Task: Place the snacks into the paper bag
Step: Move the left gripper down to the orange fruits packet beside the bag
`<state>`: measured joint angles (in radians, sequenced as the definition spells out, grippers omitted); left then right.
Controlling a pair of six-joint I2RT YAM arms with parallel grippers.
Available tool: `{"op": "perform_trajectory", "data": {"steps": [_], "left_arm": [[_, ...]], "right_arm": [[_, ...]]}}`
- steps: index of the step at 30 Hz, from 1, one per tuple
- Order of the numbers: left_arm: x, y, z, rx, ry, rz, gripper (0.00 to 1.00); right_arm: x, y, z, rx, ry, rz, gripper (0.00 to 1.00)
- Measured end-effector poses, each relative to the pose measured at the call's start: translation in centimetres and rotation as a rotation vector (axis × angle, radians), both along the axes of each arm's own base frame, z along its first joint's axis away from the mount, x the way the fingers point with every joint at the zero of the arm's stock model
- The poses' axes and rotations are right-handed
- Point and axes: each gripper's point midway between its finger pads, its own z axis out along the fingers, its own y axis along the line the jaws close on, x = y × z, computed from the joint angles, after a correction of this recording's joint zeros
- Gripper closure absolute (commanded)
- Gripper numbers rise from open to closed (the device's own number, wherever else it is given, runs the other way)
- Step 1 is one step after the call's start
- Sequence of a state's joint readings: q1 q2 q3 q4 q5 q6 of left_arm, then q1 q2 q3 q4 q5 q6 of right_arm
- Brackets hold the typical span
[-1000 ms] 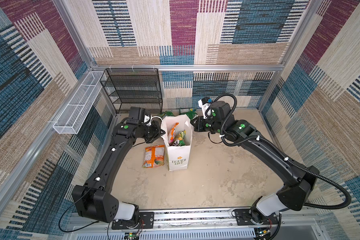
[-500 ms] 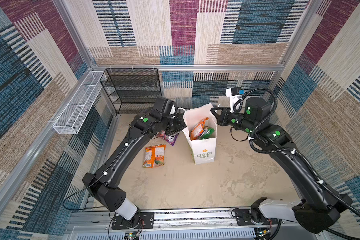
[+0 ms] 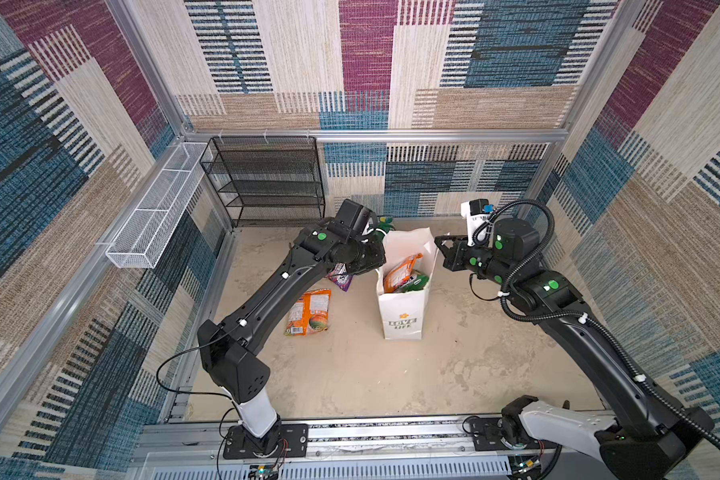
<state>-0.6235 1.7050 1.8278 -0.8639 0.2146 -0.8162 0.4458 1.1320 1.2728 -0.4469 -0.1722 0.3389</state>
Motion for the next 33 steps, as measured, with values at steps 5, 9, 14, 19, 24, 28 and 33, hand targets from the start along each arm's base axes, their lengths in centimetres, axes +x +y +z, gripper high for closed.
{"op": "perform_trajectory", "data": {"steps": [5,9,14,19,24,28,33], "left_arm": [[-0.9,0.7,0.7,-0.004,-0.036,-0.015,0.01],[-1.9,1.4,1.0,0.015,-0.070,-0.049,0.01],[-3.2,2.1,2.2,0.024,-0.129,-0.099,0.01],[-5.5,3.0,5.5,0.006,-0.252,-0.194,0.01],[-7.8,5.0,9.4,-0.004,-0.383,-0.221,0.01],[-8.1,8.1,9.8,0.078,-0.404,-0.128,0.01],[-7.7,11.2,5.4,0.171,-0.285,-0.033,0.01]], "right_arm": [[0.2,-0.2,-0.3,-0.011,-0.028,-0.013,1.00],[0.3,-0.2,-0.7,-0.020,-0.043,-0.009,1.00],[-0.3,-0.7,-0.4,-0.026,-0.078,-0.013,1.00],[-0.4,-2.0,-0.5,-0.024,-0.103,-0.053,1.00],[1.1,-3.6,-1.1,-0.003,-0.070,-0.099,1.00],[3.0,-4.7,-1.3,0.042,-0.041,-0.116,1.00],[4.1,-4.9,-0.4,0.093,-0.035,-0.089,1.00]]}}
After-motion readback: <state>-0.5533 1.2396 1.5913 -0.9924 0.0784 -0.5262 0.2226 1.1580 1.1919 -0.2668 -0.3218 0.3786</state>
